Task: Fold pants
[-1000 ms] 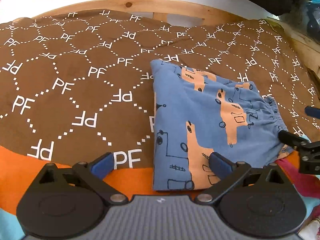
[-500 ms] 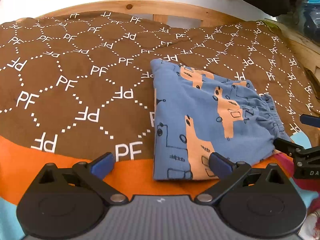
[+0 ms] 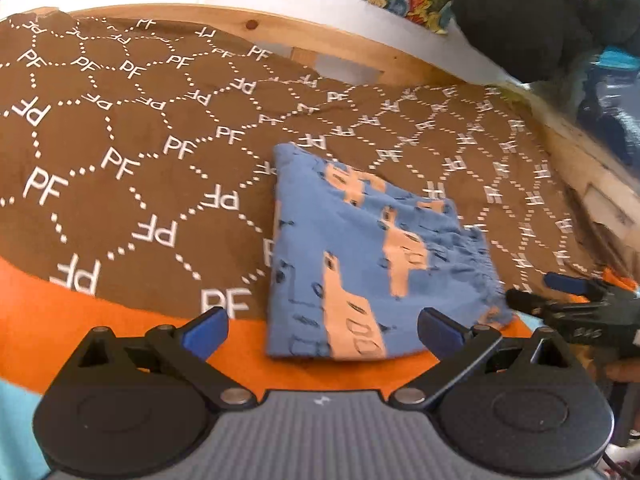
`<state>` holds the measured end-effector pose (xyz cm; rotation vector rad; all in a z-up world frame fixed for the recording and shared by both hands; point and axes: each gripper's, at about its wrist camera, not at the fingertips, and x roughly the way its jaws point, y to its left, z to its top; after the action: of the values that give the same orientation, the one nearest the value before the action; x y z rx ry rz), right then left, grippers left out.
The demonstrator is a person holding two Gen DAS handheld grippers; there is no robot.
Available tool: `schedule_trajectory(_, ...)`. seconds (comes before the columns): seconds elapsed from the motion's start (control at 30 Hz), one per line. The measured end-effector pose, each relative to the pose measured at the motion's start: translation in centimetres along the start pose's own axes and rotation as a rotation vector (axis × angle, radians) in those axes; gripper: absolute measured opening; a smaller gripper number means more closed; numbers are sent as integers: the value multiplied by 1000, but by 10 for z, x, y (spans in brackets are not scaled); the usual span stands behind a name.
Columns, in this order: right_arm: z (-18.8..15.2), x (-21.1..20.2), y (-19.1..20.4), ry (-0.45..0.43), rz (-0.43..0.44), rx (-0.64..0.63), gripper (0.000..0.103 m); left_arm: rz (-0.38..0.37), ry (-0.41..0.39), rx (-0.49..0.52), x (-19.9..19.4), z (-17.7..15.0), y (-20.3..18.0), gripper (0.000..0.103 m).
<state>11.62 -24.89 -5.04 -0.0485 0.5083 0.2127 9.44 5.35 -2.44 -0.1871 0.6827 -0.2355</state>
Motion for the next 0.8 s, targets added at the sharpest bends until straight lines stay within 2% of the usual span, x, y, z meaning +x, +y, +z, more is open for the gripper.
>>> schedule_trajectory(0.07, 7, 4, -5, -3, 24, 13, 102, 18, 8, -7, 8, 7, 3, 103)
schedule_trajectory(0.2, 31, 28, -18, 12, 146, 91, 102, 35, 60, -49, 27, 15, 10, 103)
schedule_trajectory(0.27, 45, 44, -22, 19, 200, 114, 97, 29, 70, -73, 32, 16, 13, 103)
schedule_trajectory(0.33, 59, 64, -22, 44, 254, 119, 87, 32, 66, -105, 35, 16, 15, 103)
schedule_trajectory(0.53, 76, 103, -20, 102, 293, 124, 84, 43, 61, -95, 41, 17, 14, 103)
schedule_trajectory(0.8, 74, 113, -18, 93, 286, 106, 87, 52, 57, -61, 40, 15, 11, 103)
